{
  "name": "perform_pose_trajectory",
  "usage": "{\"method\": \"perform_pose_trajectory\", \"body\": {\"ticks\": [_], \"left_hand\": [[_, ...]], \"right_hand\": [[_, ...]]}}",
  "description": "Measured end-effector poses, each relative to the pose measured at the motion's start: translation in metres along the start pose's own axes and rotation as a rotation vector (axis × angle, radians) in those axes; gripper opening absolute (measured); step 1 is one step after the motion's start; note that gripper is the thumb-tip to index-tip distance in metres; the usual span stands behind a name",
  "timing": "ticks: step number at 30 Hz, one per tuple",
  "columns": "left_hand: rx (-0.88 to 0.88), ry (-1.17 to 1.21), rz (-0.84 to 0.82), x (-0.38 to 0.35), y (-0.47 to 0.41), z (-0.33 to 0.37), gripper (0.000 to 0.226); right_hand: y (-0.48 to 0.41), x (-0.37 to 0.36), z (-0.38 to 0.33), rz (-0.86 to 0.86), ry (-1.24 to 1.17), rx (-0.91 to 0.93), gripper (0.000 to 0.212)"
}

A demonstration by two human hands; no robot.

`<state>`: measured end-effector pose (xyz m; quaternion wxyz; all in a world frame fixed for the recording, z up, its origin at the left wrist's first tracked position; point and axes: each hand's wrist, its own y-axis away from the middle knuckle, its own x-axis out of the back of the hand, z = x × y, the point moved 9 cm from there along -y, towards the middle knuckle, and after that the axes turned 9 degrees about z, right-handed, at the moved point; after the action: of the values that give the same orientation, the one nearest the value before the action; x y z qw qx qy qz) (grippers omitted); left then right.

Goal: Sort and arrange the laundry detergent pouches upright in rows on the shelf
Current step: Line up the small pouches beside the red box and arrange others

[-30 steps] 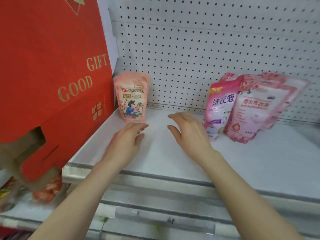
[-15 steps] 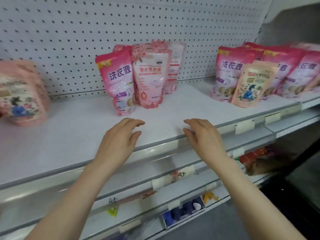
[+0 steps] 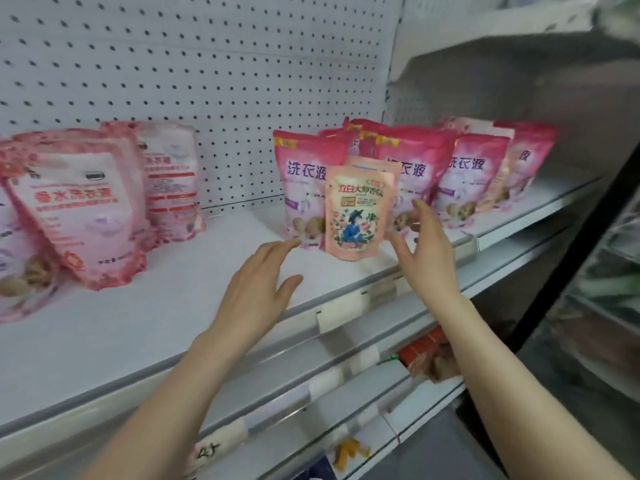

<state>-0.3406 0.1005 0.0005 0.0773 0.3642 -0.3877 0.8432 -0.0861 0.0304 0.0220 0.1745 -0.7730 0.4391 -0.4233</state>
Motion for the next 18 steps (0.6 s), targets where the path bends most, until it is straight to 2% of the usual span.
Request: {"method": "perform_pose_trajectory", "body": {"ticks": [3, 8, 12, 16, 17, 18], "left_hand": [[0.08, 0.013, -0.005, -0.035, -0.021, 0.009, 0.056], [0.18, 0.105, -0.01, -0.064, -0.054, 0.02, 0.064], [0.362, 0.315, 0.007, -0.069, -0.069, 0.011, 0.078], [0.486, 0.451, 0.013, -0.074, -0.065, -0.004, 0.063], [0.499, 0.455, 0.036, -0.072, -0.063, -0.008, 0.055], [0.513, 0.446, 0.066, -0.068, -0.059, -0.011, 0.048]], "right_hand": [[-0.041, -0.009, 0.02, -0.041, -0.187, -0.133, 0.058], [-0.066, -0.047, 0.011, -0.222, -0.508, -0.257, 0.015], [-0.05, -0.07, 0.0, -0.327, -0.708, -0.36, 0.018], [-0.031, -0.078, -0.022, -0.51, -0.886, -0.365, 0.017], [-0.032, -0.076, -0.021, -0.5, -0.911, -0.363, 0.016], [-0.039, -0.067, -0.014, -0.393, -0.909, -0.359, 0.014]]}}
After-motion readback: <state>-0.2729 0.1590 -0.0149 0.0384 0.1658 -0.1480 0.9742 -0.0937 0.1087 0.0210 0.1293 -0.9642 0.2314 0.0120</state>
